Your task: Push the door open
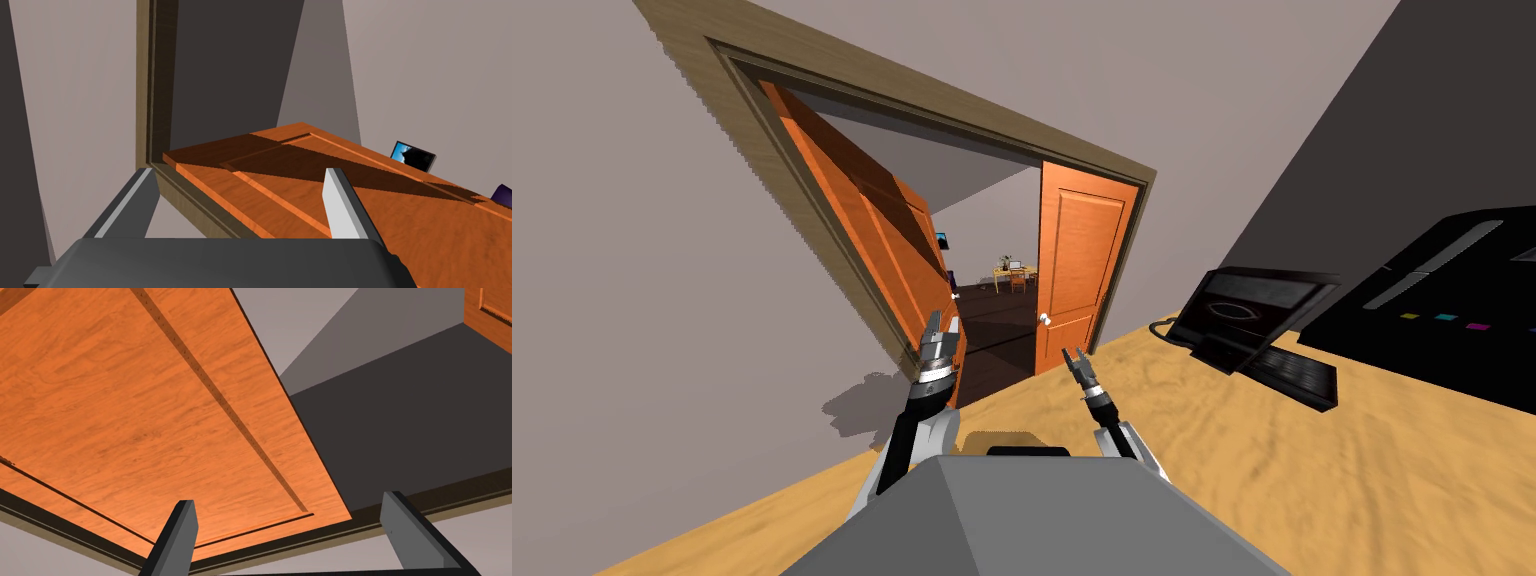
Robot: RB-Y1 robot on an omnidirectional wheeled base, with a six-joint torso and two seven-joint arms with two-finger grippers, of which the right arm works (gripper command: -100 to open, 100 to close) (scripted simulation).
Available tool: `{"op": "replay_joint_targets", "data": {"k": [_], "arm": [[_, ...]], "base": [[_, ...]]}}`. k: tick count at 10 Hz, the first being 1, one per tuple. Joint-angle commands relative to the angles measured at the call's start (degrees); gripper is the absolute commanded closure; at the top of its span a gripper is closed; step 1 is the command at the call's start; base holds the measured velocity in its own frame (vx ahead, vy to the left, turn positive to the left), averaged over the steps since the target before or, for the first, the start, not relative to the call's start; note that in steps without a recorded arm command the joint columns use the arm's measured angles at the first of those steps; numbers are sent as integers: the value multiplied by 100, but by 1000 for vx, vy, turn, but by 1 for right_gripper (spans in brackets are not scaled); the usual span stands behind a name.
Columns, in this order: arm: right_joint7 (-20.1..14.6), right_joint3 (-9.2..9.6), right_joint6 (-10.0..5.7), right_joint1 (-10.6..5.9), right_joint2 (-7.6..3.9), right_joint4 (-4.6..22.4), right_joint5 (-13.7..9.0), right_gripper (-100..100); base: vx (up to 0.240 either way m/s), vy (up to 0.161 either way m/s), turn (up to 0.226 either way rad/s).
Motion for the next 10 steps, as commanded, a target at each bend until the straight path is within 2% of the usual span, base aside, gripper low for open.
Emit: {"op": "replay_joint_targets", "data": {"k": [1, 10], "arm": [[94, -15, -42, -55, -15, 169, 32, -100], [1100, -105, -304, -570, -114, 1588, 497, -100]], "base": [[72, -12, 2], [91, -15, -3]]}}
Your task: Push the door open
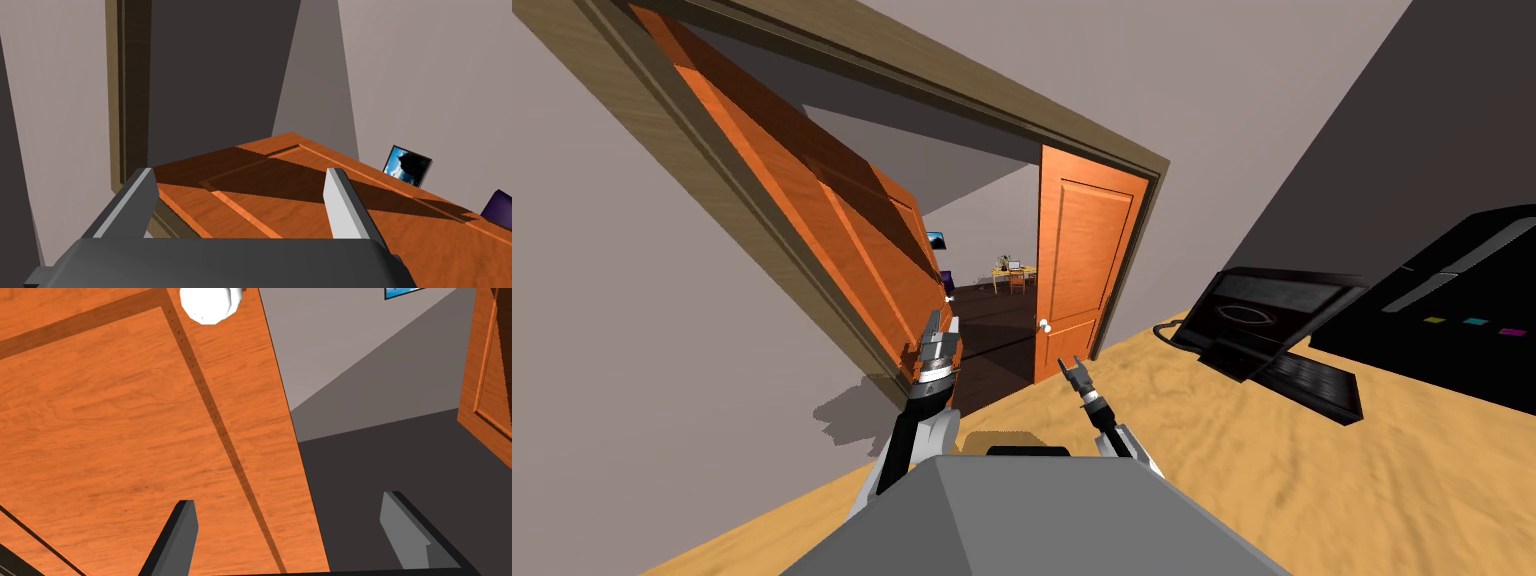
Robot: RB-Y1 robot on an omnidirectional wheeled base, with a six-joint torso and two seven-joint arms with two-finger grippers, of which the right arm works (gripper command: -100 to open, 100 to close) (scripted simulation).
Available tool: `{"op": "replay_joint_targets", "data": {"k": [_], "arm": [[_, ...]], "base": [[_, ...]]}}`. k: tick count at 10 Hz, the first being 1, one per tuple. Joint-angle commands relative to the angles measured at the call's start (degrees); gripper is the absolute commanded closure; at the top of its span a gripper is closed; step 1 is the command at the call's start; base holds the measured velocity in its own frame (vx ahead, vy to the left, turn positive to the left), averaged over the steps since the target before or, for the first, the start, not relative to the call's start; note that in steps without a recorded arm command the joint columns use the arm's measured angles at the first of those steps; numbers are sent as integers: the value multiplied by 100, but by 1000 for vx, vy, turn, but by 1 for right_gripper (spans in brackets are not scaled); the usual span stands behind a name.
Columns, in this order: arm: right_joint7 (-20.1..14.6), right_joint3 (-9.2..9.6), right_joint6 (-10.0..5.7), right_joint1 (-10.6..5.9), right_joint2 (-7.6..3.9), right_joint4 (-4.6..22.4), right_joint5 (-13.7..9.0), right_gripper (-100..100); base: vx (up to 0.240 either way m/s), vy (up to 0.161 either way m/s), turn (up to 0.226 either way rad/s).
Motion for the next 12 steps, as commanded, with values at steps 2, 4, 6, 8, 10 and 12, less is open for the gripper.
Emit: {"op": "replay_joint_targets", "data": {"k": [2, 4, 6, 8, 10, 12], "arm": [[277, -26, -76, -142, -25, 388, 121, -100], [455, -42, -122, -233, -40, 639, 203, -100], [631, -58, -168, -323, -54, 886, 284, -100], [772, -71, -205, -395, -65, 1086, 350, -100], [969, -88, -256, -497, -80, 1364, 441, -100], [1117, -101, -294, -572, -91, 1572, 509, -100]], "base": [[96, -19, -2], [97, -23, -2], [101, -16, -2], [94, -6, -3], [103, -7, -2], [161, -25, -2]]}}
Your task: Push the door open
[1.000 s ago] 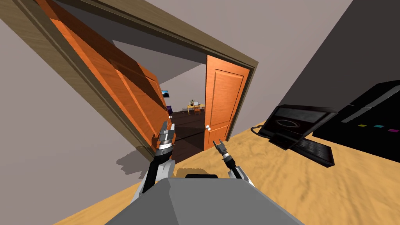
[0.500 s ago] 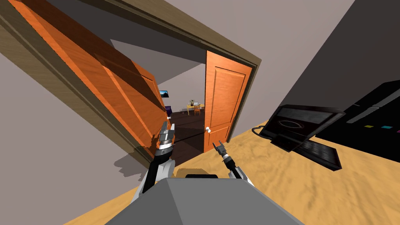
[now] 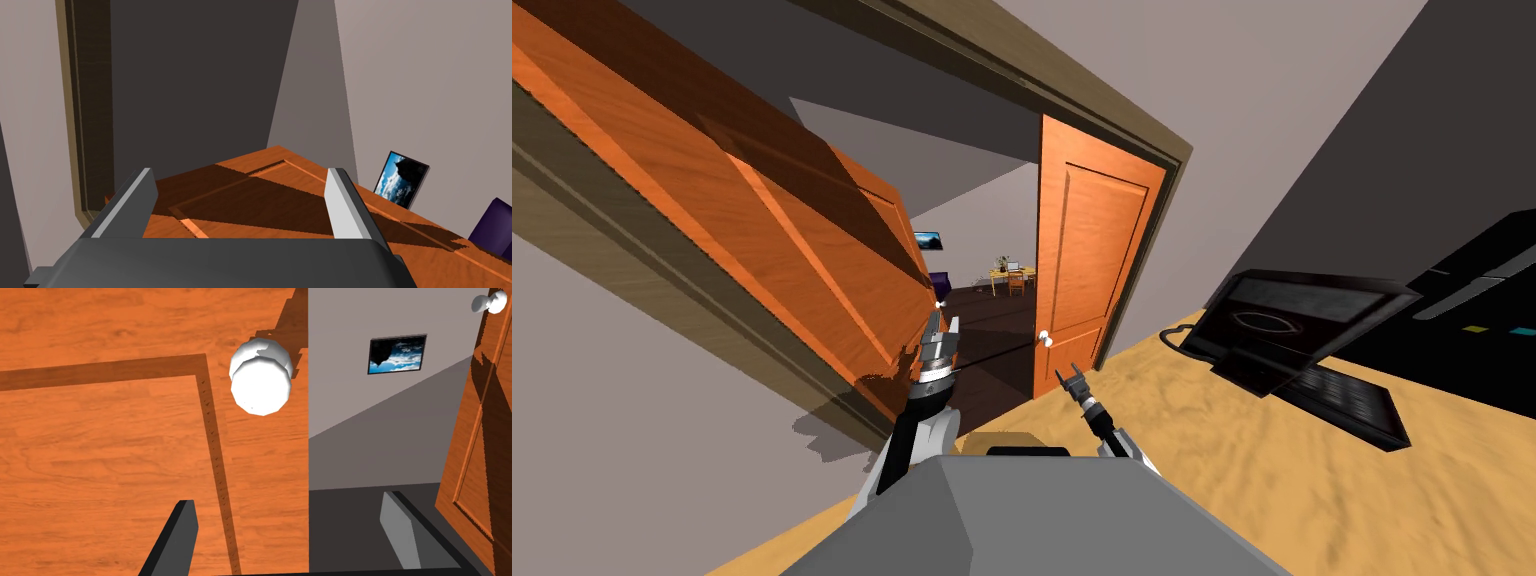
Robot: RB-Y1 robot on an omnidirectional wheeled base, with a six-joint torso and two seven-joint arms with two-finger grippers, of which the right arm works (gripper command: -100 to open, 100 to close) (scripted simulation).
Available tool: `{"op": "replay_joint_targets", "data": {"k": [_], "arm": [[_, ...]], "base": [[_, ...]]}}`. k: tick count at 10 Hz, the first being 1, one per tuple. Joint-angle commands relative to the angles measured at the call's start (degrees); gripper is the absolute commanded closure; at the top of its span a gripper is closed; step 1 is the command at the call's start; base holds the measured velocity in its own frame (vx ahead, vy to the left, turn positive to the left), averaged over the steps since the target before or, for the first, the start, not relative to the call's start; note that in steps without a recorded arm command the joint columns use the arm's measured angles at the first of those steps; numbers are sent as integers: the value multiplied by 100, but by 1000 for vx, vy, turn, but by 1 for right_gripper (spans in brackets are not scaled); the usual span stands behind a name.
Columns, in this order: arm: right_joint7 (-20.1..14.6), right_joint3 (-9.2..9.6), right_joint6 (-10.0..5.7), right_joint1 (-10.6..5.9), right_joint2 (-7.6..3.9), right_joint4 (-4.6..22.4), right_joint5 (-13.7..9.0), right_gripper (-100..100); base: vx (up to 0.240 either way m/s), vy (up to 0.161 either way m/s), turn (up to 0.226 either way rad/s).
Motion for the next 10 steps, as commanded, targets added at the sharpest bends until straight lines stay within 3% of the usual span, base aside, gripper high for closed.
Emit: {"op": "replay_joint_targets", "data": {"k": [1, 2, 4, 10], "arm": [[114, -16, -41, -77, -15, 184, 46, -100], [187, -22, -60, -115, -19, 288, 80, -100], [166, -31, -22, -105, 2, 236, 56, -100], [247, -82, 65, -170, 87, 296, 28, -100]], "base": [[112, -10, 1], [117, -3, -3], [84, 11, 14], [189, 67, 32]]}}
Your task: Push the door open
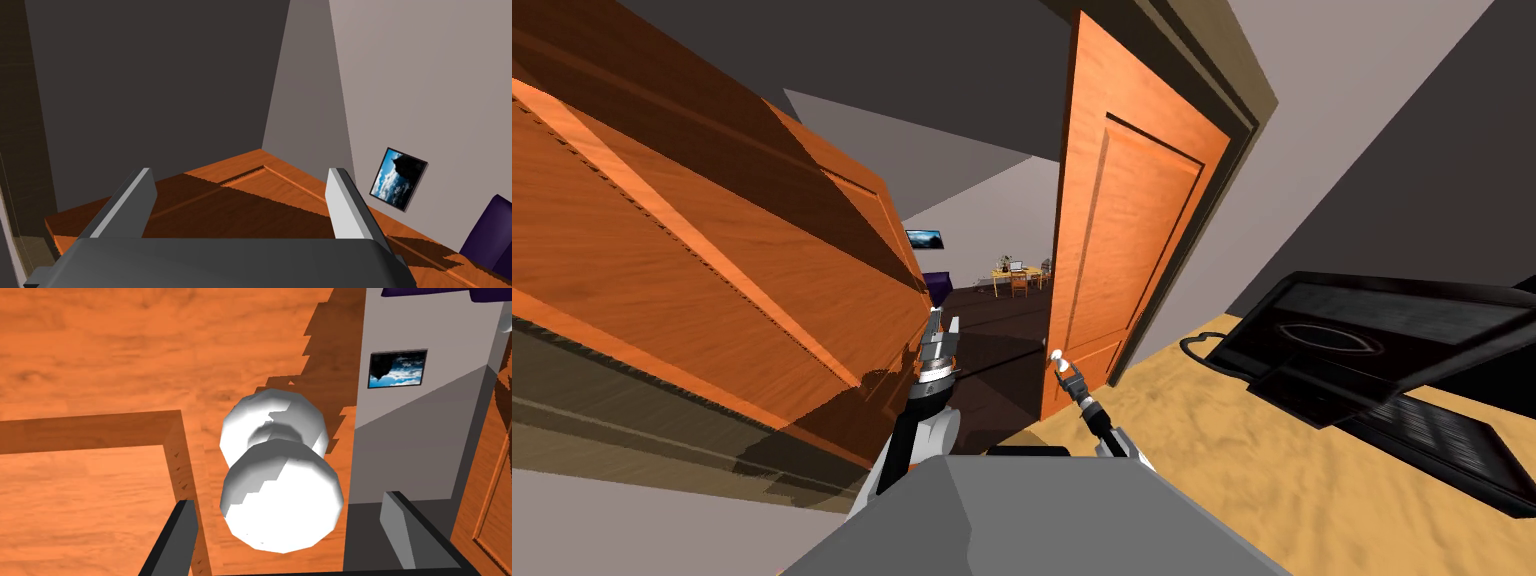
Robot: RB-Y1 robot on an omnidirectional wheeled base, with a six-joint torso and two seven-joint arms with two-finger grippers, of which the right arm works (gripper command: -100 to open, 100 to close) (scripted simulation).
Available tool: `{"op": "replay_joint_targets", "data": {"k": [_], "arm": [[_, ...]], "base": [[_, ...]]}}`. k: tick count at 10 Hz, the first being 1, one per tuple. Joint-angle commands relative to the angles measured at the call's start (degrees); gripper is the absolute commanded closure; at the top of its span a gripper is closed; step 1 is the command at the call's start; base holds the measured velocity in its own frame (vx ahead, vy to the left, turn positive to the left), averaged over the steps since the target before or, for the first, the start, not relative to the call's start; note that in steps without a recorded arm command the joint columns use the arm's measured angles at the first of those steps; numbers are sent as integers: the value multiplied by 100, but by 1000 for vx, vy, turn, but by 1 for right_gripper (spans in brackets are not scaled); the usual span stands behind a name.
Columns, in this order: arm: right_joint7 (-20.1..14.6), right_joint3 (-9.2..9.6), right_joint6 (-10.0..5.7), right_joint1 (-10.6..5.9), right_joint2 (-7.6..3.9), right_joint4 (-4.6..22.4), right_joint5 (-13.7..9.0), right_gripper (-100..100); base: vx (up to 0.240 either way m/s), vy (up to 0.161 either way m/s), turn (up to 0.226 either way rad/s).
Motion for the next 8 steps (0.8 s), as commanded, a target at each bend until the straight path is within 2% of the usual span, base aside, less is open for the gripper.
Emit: {"op": "replay_joint_targets", "data": {"k": [1, 2, 3, 8], "arm": [[30, -17, 13, -26, 23, 38, -10, -100], [12, -8, 13, -9, 13, 10, -5, -100], [12, -8, 13, -9, 13, 10, -5, 100], [12, -8, 13, -9, 13, 10, -5, 100]], "base": [[178, 64, 26], [83, 28, 4], [-9, -5, -10], [-7, -6, 7]]}}
